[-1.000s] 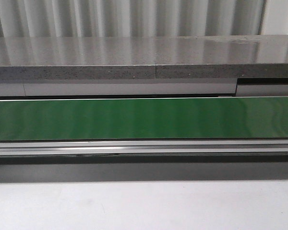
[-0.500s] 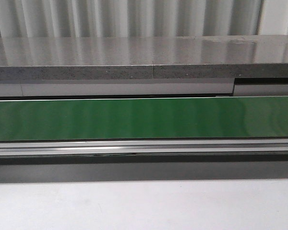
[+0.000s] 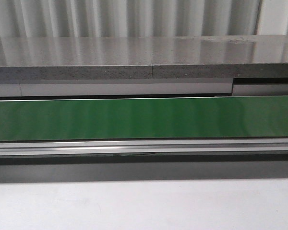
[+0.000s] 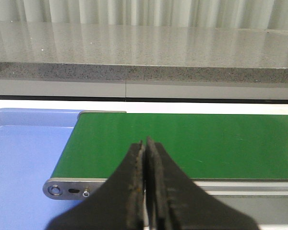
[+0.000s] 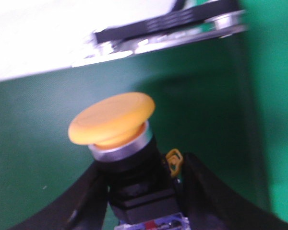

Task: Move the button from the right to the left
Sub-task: 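Lower the held button onto the conveyor belt and open the right gripper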

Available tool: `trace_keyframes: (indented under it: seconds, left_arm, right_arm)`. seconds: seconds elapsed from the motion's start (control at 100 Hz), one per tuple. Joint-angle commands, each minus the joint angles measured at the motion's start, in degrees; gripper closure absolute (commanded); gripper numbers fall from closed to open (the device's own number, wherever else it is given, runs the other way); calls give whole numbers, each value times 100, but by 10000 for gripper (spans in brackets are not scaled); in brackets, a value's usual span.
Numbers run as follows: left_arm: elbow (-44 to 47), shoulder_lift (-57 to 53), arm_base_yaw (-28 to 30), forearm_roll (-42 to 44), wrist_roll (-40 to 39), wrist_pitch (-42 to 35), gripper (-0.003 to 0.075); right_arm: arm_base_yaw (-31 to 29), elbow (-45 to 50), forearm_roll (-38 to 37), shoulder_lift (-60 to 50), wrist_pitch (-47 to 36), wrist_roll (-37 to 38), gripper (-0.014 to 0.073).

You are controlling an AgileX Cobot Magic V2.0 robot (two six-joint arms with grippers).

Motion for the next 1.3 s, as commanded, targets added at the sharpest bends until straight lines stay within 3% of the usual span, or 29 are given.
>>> trace_keyframes:
  seconds: [0.0,0.38,0.46,0.59,0.63,0.91,0.97,1.04,1.19,1.29]
  left_arm:
    - [142,-201,-10,-5,-11,-459,740]
    - [142,-201,-10,-5,-11,-459,740]
    - [142,-201,-10,-5,-11,-459,740]
    - [142,-201,-10,-5,-11,-459,740]
    - [142,-201,-10,-5,-11,-459,740]
    - [142,-201,-10,-5,-11,-459,740]
    - [142,-201,-10,-5,-11,-459,740]
    - [142,-201,-10,-5,-11,-459,740]
    - [142,-201,-10,-5,-11,-459,740]
    - [142,-201,-10,-5,-11,-459,740]
  right_arm:
    - [258,100,109,-296,-157,-79,396]
    - [546,878,353,-273,-670,-69,379]
    - [546,878,353,-273,-734,-124,285]
    - [546,878,353,-273,-760,-131,29]
    - [546,878,353,-273,-788,-136,-2]
    - [675,880,370,-856,-1149,-571,7]
    - [749,880,363,-1086,-1255,-751,45]
    - [838,880,363,-1303,-1254,-925,146]
    - [1010,990,356,-1698,-1247,-963,476]
    - [1090,1241,350,-1977,-1414,-1147,629]
